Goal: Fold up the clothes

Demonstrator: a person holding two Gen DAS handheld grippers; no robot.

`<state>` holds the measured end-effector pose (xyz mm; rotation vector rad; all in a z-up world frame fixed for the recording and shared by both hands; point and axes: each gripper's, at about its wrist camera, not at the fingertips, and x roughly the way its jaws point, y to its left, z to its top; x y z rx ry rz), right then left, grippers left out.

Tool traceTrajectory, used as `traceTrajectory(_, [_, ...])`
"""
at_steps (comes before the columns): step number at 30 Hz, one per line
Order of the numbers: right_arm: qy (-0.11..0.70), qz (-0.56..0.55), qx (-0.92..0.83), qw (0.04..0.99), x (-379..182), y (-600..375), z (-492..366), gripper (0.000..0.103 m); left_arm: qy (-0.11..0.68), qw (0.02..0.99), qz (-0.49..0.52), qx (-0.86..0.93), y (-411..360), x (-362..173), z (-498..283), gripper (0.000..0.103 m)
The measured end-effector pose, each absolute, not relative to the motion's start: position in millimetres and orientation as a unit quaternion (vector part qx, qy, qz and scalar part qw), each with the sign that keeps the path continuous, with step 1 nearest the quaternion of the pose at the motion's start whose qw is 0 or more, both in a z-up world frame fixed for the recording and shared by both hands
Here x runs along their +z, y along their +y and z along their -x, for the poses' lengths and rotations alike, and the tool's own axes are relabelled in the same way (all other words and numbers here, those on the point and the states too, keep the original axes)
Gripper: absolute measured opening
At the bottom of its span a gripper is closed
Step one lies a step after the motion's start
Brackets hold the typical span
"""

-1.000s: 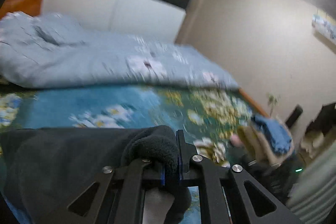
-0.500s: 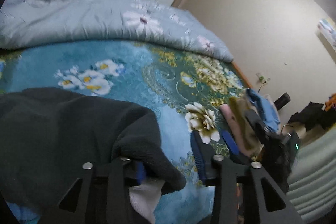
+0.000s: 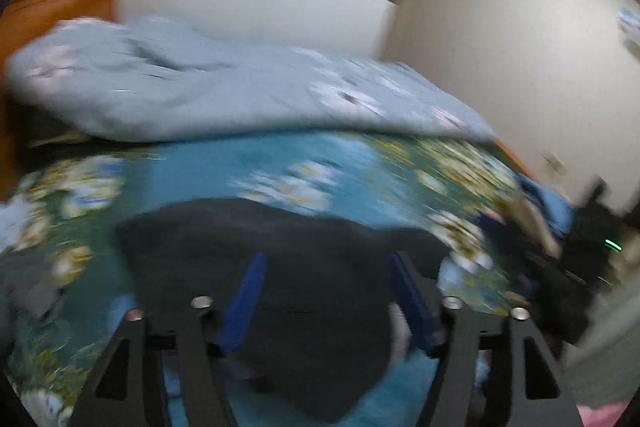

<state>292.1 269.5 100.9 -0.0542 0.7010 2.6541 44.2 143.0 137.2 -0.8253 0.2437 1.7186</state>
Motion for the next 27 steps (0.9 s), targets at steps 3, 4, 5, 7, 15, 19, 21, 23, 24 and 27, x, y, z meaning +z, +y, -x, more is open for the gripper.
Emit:
traceTrajectory(3, [0.165, 0.089, 0.970, 0.155, 103, 228, -254, 0.103, 0.051, 0.520, 0.400, 0.753, 109, 107, -1, 0.072])
traceTrajectory(4, [0.137, 0.120, 0.972, 0.150, 97, 215, -238, 0.103, 0.035, 0.505, 0.419, 0.754, 97, 95, 12, 0.072])
traceTrajectory(5, [0.110, 0.152, 0.971, 0.147, 88, 203, -223, 0.103, 0.020, 0.490, 0.442, 0.751, 85, 81, 24, 0.072])
traceTrajectory(7, [0.065, 0.210, 0.964, 0.148, 66, 182, -193, 0.103, 0.003, 0.468, 0.468, 0.750, 65, 58, 38, 0.072])
traceTrajectory(15, [-0.080, 0.333, 0.916, 0.211, 9, 151, -145, 0.062, -0.007, 0.438, 0.498, 0.748, 34, 10, 42, 0.072])
traceTrajectory(19, [-0.030, 0.308, 0.917, 0.251, 24, 192, -162, 0.024, 0.014, 0.446, 0.486, 0.751, 33, 6, 32, 0.072])
traceTrajectory(21, [0.031, 0.281, 0.920, 0.270, 37, 225, -176, 0.012, 0.027, 0.453, 0.478, 0.752, 36, 5, 33, 0.072])
traceTrajectory(23, [0.116, 0.232, 0.917, 0.303, 52, 266, -201, 0.009, 0.050, 0.461, 0.465, 0.754, 46, 8, 27, 0.072])
traceTrajectory(24, [0.157, 0.210, 0.911, 0.318, 57, 287, -216, 0.008, 0.060, 0.465, 0.460, 0.754, 51, 8, 26, 0.072])
traceTrajectory(27, [0.238, 0.172, 0.881, 0.370, 55, 347, -251, 0.007, 0.088, 0.477, 0.447, 0.752, 71, 9, 18, 0.072])
